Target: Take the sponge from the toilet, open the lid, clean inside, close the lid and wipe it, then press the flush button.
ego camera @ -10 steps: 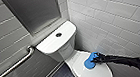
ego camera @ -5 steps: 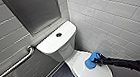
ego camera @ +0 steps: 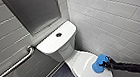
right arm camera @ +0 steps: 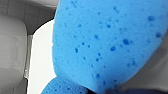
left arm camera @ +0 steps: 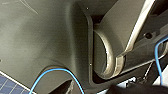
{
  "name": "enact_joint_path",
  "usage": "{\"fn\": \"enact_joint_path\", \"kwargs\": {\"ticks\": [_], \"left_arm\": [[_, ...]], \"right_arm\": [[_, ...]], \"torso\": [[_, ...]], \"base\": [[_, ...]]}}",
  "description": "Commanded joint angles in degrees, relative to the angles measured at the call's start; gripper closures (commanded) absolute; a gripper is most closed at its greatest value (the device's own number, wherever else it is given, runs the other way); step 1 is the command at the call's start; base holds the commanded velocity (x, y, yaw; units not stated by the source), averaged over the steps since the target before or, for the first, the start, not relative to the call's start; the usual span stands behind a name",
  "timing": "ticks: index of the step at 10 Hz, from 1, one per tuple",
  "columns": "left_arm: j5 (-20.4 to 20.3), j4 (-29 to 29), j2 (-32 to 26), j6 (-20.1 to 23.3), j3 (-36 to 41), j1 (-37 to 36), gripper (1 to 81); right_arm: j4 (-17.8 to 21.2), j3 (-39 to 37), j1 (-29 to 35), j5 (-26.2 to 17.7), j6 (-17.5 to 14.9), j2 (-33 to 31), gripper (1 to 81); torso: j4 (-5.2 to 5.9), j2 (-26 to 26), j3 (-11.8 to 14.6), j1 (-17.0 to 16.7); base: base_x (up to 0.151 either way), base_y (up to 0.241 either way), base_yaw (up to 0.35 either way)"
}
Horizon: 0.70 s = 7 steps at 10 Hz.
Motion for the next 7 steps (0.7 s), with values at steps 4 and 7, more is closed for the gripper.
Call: {"fn": "enact_joint_path", "kwargs": {"ticks": [4, 7], "left_arm": [[4.48, -0.53, 0.04, 0.31, 0.4, 1.39, 1.0], [4.39, -0.26, 0.04, 0.31, 0.48, 1.39, 1.0]], "right_arm": [[1.14, 14.36, -8.91, 5.62, 1.39, -17.47, 81.1], [1.06, 19.3, -16.46, 10.04, 1.3, -22.14, 81.1]], "torso": [[0.0, 0.0, 0.0, 0.0], [0.0, 0.0, 0.0, 0.0]], "base": [[0.0, 0.0, 0.0], [0.0, 0.0, 0.0]]}}
